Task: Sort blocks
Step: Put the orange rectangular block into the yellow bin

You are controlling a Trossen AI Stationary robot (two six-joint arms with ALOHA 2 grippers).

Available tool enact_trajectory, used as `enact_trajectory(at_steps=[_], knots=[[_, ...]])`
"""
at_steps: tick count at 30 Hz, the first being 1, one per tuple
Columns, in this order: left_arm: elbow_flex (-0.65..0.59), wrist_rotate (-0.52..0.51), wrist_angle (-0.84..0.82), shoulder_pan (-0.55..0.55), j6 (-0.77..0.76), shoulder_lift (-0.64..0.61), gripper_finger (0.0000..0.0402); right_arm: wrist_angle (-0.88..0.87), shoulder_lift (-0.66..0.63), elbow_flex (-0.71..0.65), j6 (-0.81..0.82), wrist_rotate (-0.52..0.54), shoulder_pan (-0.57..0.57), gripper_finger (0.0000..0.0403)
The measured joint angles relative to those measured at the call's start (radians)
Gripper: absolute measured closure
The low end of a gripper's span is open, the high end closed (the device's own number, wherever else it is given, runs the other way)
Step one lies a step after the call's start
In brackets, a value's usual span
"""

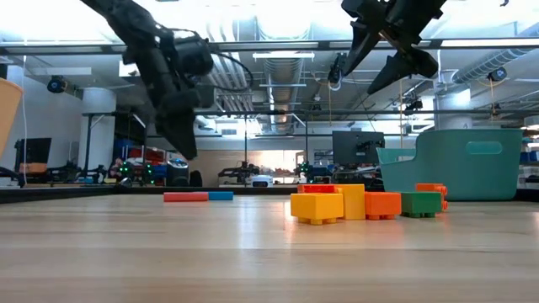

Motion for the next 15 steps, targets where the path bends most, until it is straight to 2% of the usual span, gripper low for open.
enact_trajectory(at_steps=[15], knots=[[0.003, -0.003, 0.001, -0.002, 0.052, 0.213, 0.0216, 0.000, -0.001, -0.005, 0.003, 0.000, 0.000, 0.0110]])
